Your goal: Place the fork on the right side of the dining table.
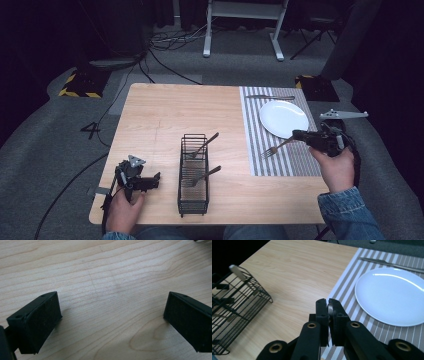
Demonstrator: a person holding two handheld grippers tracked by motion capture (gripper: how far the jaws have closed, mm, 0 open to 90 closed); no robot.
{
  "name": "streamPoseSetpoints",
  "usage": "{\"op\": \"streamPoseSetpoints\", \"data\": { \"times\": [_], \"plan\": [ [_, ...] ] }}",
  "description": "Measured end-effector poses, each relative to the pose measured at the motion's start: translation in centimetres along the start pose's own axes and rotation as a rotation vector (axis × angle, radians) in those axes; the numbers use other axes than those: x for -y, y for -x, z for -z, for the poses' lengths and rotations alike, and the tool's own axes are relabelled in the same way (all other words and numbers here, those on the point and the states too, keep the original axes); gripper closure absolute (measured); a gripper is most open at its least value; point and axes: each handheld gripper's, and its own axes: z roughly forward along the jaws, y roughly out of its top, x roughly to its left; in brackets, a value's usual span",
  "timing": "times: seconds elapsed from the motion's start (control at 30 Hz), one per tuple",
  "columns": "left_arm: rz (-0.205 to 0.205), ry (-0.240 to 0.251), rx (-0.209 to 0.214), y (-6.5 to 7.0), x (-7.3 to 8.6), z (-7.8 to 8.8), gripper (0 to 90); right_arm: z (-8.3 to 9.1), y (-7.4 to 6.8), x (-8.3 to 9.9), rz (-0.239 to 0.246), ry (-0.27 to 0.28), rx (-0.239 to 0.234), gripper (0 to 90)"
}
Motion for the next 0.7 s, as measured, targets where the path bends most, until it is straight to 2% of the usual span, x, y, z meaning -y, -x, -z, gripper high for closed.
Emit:
{"op": "streamPoseSetpoints", "data": {
  "times": [0.17,0.7],
  "plan": [
    [0.000,0.000,0.000,0.0,0.0,0.0,1.2,-1.5,1.4,0.6,-0.038,-0.028,0.042,86.4],
    [0.000,0.000,-0.001,0.0,0.0,0.0,1.2,-3.3,3.2,1.2,-0.103,-0.065,0.053,86.3]
  ]
}}
